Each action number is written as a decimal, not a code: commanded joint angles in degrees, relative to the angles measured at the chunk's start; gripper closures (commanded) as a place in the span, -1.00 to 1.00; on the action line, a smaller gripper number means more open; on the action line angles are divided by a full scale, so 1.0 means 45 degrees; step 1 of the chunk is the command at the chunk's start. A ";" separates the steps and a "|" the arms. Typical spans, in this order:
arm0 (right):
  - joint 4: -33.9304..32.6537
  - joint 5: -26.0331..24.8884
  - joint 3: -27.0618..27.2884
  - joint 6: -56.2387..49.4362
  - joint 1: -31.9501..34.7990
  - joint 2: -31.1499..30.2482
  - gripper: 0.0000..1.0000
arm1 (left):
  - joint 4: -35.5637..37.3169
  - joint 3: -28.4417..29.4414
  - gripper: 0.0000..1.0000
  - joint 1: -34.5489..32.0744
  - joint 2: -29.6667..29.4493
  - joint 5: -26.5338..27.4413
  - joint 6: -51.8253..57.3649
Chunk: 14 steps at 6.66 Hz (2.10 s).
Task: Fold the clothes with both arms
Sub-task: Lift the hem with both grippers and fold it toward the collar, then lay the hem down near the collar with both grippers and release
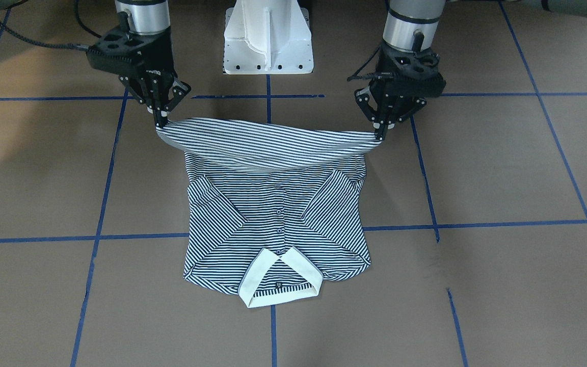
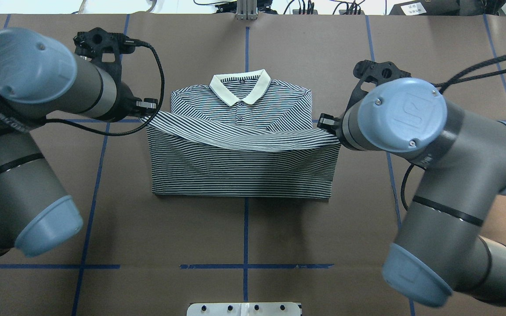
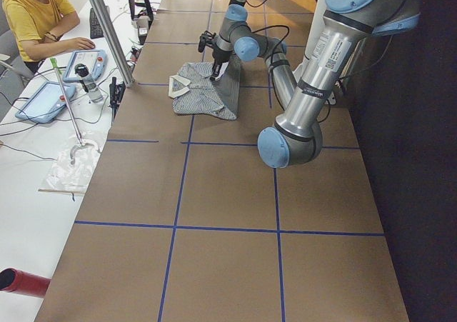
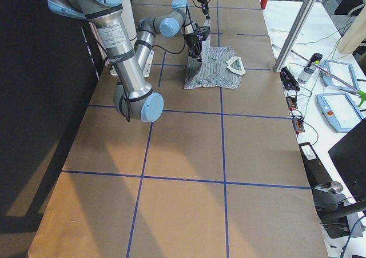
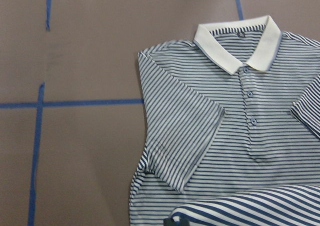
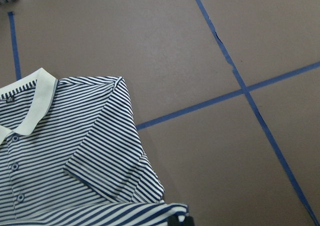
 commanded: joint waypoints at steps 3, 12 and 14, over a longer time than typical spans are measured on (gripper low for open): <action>0.5399 0.0005 -0.7598 -0.0443 0.1353 0.2063 1.00 | -0.5506 0.6808 1.00 -0.0832 -0.1574 0.0109 0.0558; 0.7123 0.1148 -0.8363 -0.2957 0.1548 0.1645 -1.00 | -0.8005 0.6135 -1.00 -0.0676 0.0445 -0.0705 0.2200; 0.7104 0.1974 -0.5945 -0.4190 0.1764 -0.0226 -1.00 | -0.8025 0.4024 -1.00 0.0413 0.2048 -0.0672 0.1966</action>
